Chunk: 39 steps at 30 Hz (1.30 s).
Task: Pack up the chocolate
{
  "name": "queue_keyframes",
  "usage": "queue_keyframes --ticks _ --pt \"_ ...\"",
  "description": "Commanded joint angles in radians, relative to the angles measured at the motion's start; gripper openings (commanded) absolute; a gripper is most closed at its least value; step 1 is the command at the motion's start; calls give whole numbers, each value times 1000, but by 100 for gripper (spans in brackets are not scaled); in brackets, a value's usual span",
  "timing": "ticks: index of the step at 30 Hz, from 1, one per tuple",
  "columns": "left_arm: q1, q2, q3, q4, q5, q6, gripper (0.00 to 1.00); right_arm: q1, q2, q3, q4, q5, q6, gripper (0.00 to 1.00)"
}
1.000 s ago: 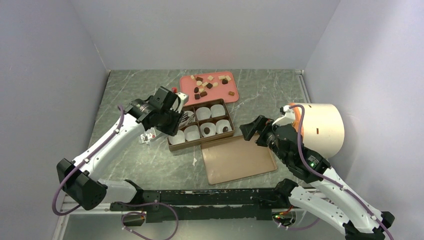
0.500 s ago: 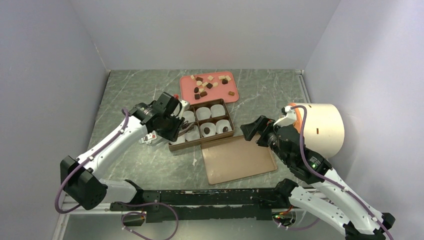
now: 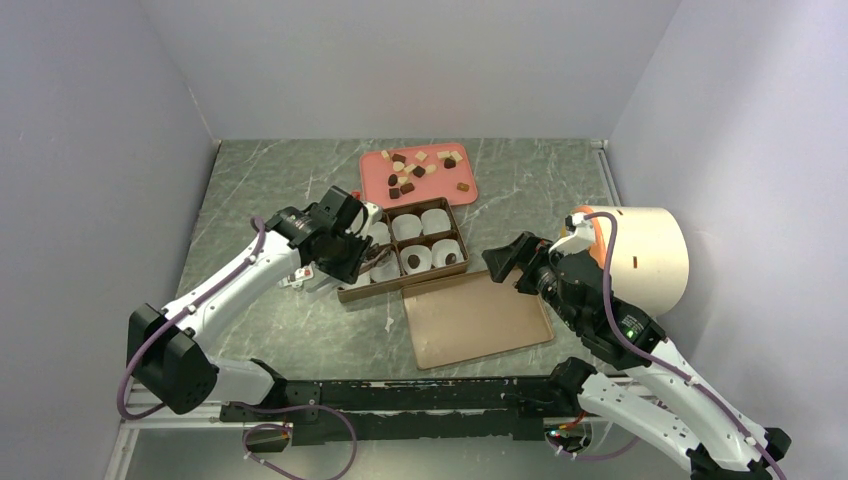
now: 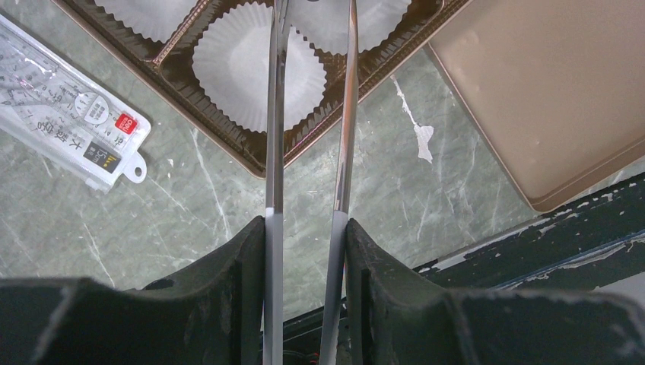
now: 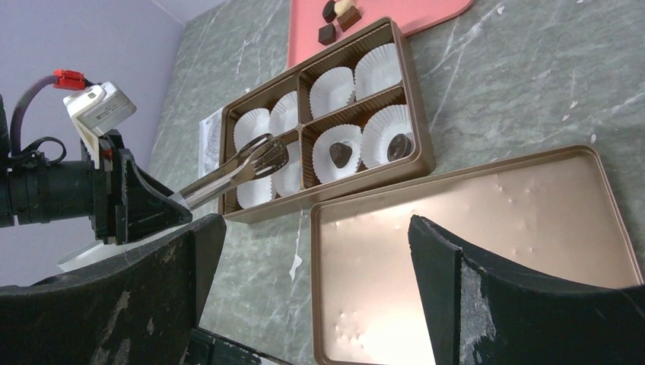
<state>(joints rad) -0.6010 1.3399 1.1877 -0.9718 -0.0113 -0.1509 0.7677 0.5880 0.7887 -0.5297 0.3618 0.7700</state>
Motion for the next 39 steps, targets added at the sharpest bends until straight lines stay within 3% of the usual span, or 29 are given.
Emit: queue_keyframes --ticks 1,21,39 --pt "-5 4 7 46 15 3 32 -2 -3 30 11 18 -11 96" --pt "-5 18 21 53 15 11 45 -2 -4 8 21 29 -11 96" --pt "-4 -9 121 27 15 -19 39 -2 -10 -7 23 34 -14 97"
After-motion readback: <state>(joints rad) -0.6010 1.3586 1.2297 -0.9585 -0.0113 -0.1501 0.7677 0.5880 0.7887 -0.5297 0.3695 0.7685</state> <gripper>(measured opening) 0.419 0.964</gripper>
